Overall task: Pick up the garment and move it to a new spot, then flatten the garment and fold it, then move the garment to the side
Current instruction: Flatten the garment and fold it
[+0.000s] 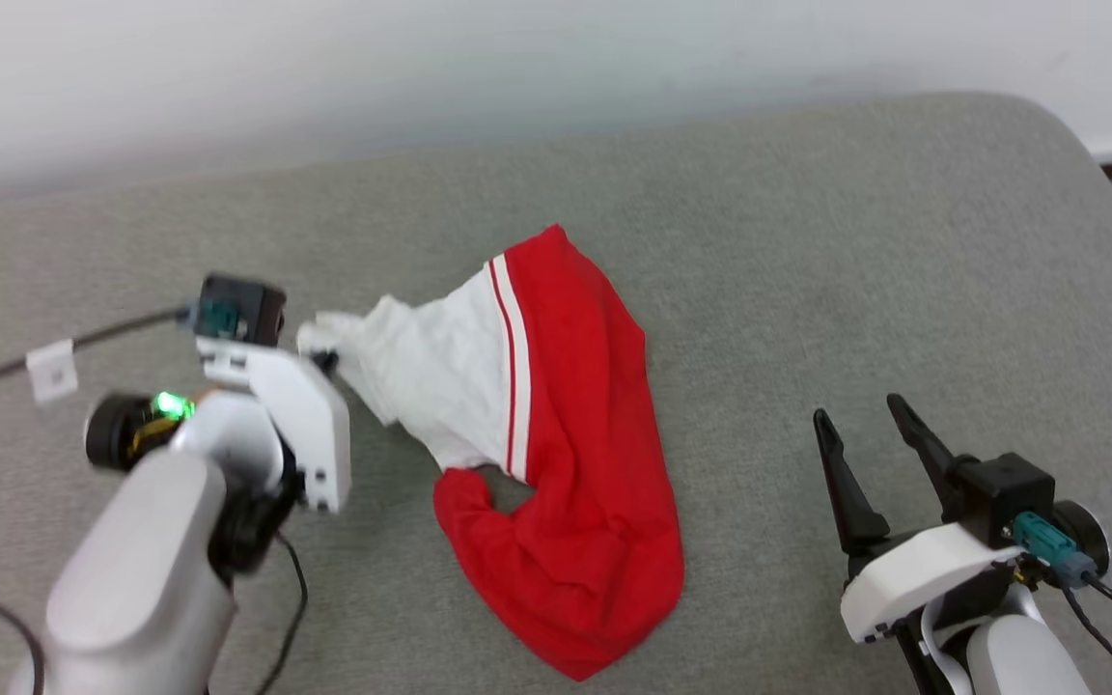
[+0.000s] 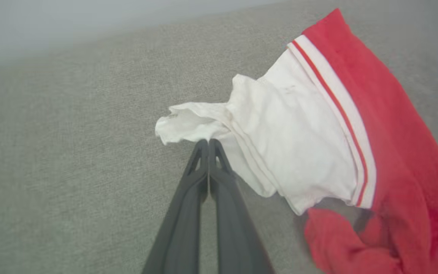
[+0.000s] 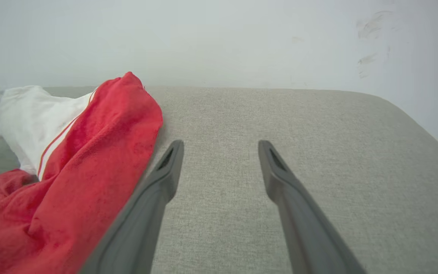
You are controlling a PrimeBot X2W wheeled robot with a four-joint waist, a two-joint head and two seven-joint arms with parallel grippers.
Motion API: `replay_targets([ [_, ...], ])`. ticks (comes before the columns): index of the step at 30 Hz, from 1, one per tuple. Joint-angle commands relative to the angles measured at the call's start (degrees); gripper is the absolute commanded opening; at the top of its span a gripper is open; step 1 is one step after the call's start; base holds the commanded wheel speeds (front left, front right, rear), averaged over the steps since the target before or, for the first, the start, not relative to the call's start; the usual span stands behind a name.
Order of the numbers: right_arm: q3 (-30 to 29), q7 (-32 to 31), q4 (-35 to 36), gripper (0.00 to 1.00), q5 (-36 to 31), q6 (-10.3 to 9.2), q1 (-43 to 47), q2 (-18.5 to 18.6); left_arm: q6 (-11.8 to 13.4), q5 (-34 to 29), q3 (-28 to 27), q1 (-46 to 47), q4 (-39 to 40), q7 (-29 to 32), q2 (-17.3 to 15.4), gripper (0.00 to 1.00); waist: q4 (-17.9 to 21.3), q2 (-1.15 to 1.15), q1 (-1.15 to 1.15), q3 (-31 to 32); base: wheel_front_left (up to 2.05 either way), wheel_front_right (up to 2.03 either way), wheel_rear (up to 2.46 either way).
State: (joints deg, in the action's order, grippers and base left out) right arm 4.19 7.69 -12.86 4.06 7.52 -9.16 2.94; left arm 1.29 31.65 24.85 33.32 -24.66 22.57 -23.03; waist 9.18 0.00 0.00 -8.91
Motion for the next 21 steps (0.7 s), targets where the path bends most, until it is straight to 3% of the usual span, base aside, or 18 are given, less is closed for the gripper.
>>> replay_targets([
  [1, -0.4, -0.6, 0.9, 1.0, -0.5, -0.07, 1.3, -0.1, 1.8, 0.8, -0.7, -5.2, 3.5, -0.6, -0.9, 0.0, -2.4, 0.0, 0.0, 3.3, 0.0, 0.0, 0.0],
  [2, -0.4, -0.6, 0.9, 1.0, -0.5, -0.07, 1.3, -0.1, 1.8, 0.8, -0.7, -5.2, 3.5, -0.6, -0.9, 0.0, -2.4, 0.0, 0.0, 3.3, 0.0, 0.0, 0.0],
  [9, -1.3, -3.0, 3.4, 1.0, -1.2, -0.06, 5.0, -0.1, 9.1, 5.1, -3.3, -25.0, 14.1, -0.9, -0.8, 0.0, -4.0, 0.0, 0.0, 6.5, 0.0, 0.0, 0.0],
  [16, -0.7, -4.8, 5.4, 1.0, -1.2, -0.06, 7.2, 0.4, 13.0, 9.6, -5.7, -37.5, 14.8, -3.6, 2.2, 0.0, -3.7, 0.0, 0.0, 8.0, 0.0, 0.0, 0.0],
  [17, -0.7, -5.1, 5.6, 1.0, -1.1, -0.06, 7.4, 0.5, 13.1, 10.0, -5.9, -38.0, 14.8, -4.4, 2.9, 0.25, -3.8, 0.0, 0.0, 8.2, 0.0, 0.0, 0.0],
  [18, -0.7, -5.2, 5.8, 1.0, -1.1, -0.06, 7.7, 0.6, 13.3, 10.0, -6.1, -38.5, 14.8, -5.5, 3.4, 0.71, -3.8, 0.0, 0.0, 8.5, 0.0, 0.0, 0.0],
  [19, -0.6, -5.4, 6.0, 1.0, -1.0, -0.06, 8.1, 0.6, 13.3, 9.8, -6.3, -38.5, 15.2, -6.9, 3.9, 1.0, -3.8, 0.0, 0.0, 8.8, 0.0, 0.0, 0.0],
  [21, -0.5, -5.8, 6.4, 1.0, -1.0, -0.06, 8.4, 0.8, 13.6, 8.3, -7.1, -37.6, 15.9, -10.6, 4.0, 1.0, -3.7, 0.0, 0.0, 9.2, 0.0, 0.0, 0.0],
])
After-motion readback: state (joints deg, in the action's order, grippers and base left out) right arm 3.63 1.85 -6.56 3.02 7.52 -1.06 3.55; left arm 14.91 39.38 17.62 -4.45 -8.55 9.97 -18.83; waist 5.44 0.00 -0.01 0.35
